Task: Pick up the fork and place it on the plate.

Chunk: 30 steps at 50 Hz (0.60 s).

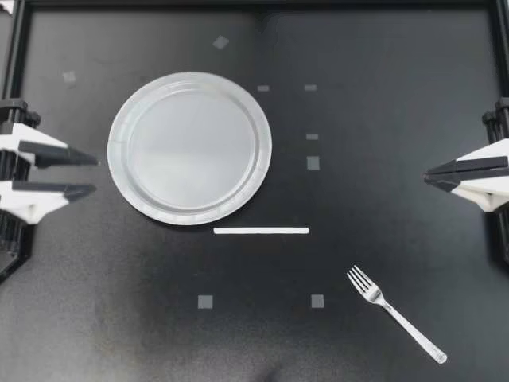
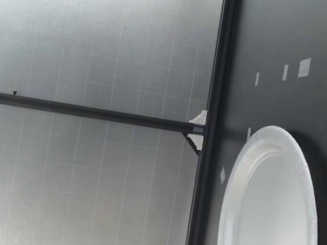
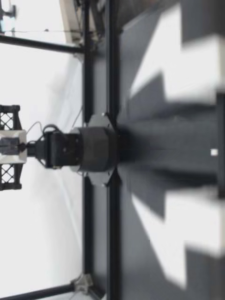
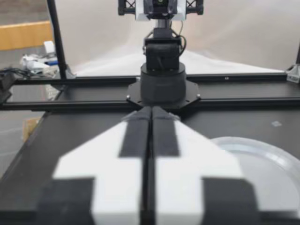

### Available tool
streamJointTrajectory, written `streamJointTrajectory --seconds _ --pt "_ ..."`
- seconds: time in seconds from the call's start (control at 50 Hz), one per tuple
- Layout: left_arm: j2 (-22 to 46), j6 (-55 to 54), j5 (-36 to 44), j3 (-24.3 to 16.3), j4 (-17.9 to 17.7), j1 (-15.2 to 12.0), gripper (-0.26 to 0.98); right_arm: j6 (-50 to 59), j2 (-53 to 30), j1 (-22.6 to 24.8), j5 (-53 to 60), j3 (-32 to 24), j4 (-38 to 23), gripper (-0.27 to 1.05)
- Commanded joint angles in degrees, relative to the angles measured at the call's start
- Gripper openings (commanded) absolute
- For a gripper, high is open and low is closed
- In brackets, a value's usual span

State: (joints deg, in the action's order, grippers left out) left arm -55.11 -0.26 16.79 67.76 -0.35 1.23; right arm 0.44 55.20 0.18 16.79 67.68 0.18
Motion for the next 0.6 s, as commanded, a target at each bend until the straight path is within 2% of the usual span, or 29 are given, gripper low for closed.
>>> streamJointTrajectory --seconds 0.0,0.08,0.16,0.28,0.38,0.42,0.5,0.58 --pt "0.1 -0.4 0.4 0.1 -1.0 0.1 0.09 0.3 0.3 -0.8 0.3 -1.1 0.4 -0.08" --pt "0.4 -0.4 0.2 0.0 -2.3 0.1 0.0 1.6 0.6 -1.9 -1.1 -1.3 3.5 -0.1" --pt "0.7 -0.3 -0.6 -1.3 -3.3 0.2 -0.01 3.3 0.4 -3.5 -5.3 -2.6 6.9 -0.1" --pt "2.8 0.5 -7.6 -6.9 -3.3 0.2 -0.01 4.2 -1.1 -5.5 -20.0 -9.1 7.6 -0.1" --pt "8.1 -0.2 -18.5 -12.7 -3.3 0.3 -0.01 5.9 -5.7 -5.4 -39.0 -16.9 8.5 -0.09" --pt "10.2 -0.3 -20.1 -14.1 -3.3 0.4 0.0 7.6 -8.0 -5.5 -45.3 -18.6 9.5 -0.08" --pt "13.6 -0.4 -16.3 -14.8 -3.3 0.5 0.04 12.6 -13.3 -5.0 -55.3 -20.5 12.2 0.02" --pt "14.8 -0.2 -8.5 -12.5 -3.3 0.5 0.15 18.2 -17.1 -1.8 -57.1 -19.2 14.8 0.23"
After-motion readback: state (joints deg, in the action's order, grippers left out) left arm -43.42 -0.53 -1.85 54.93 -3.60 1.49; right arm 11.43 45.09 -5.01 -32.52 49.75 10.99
